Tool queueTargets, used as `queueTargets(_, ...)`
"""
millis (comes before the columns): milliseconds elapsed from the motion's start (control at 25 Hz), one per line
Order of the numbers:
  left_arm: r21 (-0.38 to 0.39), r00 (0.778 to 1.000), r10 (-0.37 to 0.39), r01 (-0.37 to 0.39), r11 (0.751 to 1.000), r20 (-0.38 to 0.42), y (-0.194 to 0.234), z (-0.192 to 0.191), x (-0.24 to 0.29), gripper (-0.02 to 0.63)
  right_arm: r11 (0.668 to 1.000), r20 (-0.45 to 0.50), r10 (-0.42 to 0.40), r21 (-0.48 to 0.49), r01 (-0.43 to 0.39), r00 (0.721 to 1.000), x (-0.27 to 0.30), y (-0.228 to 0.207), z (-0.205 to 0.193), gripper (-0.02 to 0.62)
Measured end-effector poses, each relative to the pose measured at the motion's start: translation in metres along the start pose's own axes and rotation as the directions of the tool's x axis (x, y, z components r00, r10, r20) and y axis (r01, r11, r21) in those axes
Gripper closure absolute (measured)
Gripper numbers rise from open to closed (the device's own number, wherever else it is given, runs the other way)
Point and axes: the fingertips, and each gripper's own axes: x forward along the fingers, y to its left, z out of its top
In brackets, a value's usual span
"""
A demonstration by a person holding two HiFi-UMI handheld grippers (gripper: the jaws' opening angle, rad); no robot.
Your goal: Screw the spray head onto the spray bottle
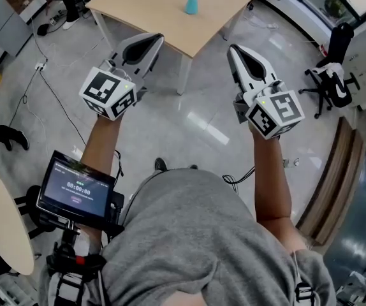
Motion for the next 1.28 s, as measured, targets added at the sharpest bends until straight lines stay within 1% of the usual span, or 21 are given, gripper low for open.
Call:
queueTargets(80,-0.002,1.0,-0.001,0.001,1.0,-0.001,-0.001,0.0,0.001,0.601,0.999,0.024,-0.005,0.037,0.004,1.0,-0.002,-0.004,0.002,0.589)
queueTargets(240,-0.006,1.0,-0.005,0.005,1.0,-0.003,0.001,-0.001,-0.003,0.603,0.999,0.035,-0.002,0.046,0.0,0.999,0.001,0.0,0.003,0.588)
queueTargets(440,-0.022,1.0,-0.023,0.023,0.999,0.001,0.03,-0.008,-0.023,0.601,0.999,0.021,-0.015,0.036,0.014,1.0,0.031,0.022,-0.001,0.588)
queueTargets(800,-0.047,0.998,-0.06,0.061,0.997,0.013,0.069,-0.018,-0.014,0.601,0.998,0.006,-0.06,0.018,0.059,0.998,0.068,0.017,-0.005,0.588)
queueTargets(1040,-0.075,0.997,-0.072,0.072,0.995,0.002,0.084,-0.037,0.007,0.601,0.998,-0.011,-0.067,0.019,0.068,0.998,0.084,-0.007,-0.017,0.588)
queueTargets(1280,-0.092,0.998,-0.053,0.05,0.995,-0.028,0.11,-0.065,0.05,0.601,0.997,-0.027,-0.057,0.042,0.058,0.998,0.112,-0.056,-0.037,0.588)
